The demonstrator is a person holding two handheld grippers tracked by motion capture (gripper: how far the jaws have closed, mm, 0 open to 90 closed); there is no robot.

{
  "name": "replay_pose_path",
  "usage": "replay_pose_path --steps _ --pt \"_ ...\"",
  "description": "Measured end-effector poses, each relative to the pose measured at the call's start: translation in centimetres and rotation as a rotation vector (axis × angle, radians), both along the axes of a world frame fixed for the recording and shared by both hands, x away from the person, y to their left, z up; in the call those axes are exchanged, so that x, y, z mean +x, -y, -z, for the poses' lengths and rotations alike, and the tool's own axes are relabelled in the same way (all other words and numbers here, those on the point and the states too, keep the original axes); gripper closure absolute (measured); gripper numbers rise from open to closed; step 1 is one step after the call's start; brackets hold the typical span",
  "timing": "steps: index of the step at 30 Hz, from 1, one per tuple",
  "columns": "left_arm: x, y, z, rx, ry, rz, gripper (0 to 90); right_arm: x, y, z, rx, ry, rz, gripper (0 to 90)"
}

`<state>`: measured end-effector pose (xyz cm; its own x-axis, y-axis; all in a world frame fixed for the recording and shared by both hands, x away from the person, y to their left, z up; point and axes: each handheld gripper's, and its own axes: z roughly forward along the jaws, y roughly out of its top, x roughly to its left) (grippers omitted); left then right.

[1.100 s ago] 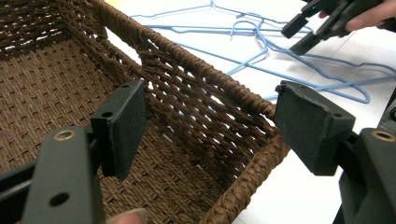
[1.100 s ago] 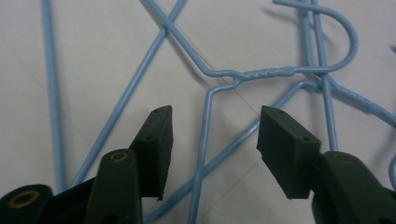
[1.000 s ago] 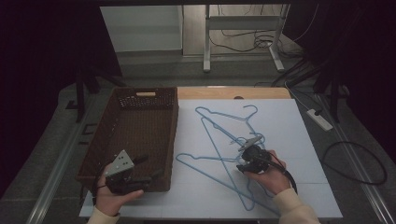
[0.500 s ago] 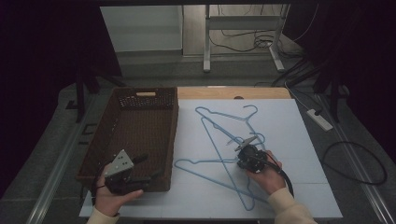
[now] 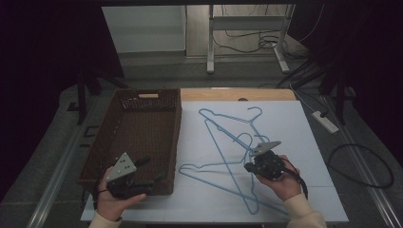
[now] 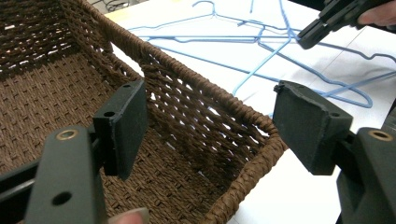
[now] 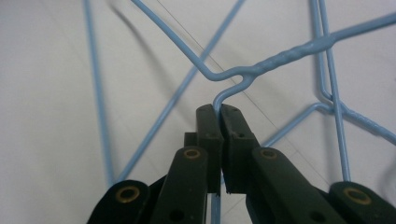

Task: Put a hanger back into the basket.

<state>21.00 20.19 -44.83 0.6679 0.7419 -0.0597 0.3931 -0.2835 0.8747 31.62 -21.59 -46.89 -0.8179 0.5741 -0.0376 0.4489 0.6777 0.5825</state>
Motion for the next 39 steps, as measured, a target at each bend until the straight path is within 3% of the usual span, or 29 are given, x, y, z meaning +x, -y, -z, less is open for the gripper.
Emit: replay_pose_path --steps 18,28,31,39 --pt "0.5 1.5 -0.9 0.021 0.006 0.037 28.2 -1.9 2.7 -4.4 0.154 0.071 -0.085 87.9" --pt "1.4 3.3 -1.3 0.032 -0.013 0.065 28.3 -2.1 3.5 -5.3 0.187 0.080 -0.093 87.9" --pt "2.0 4.2 -1.8 0.040 -0.027 0.068 28.4 -2.1 3.8 -5.5 0.197 0.083 -0.101 88.0" --pt "3.4 7.8 -3.2 0.077 -0.019 0.151 28.4 -2.3 4.1 -6.0 0.222 0.086 -0.121 87.9"
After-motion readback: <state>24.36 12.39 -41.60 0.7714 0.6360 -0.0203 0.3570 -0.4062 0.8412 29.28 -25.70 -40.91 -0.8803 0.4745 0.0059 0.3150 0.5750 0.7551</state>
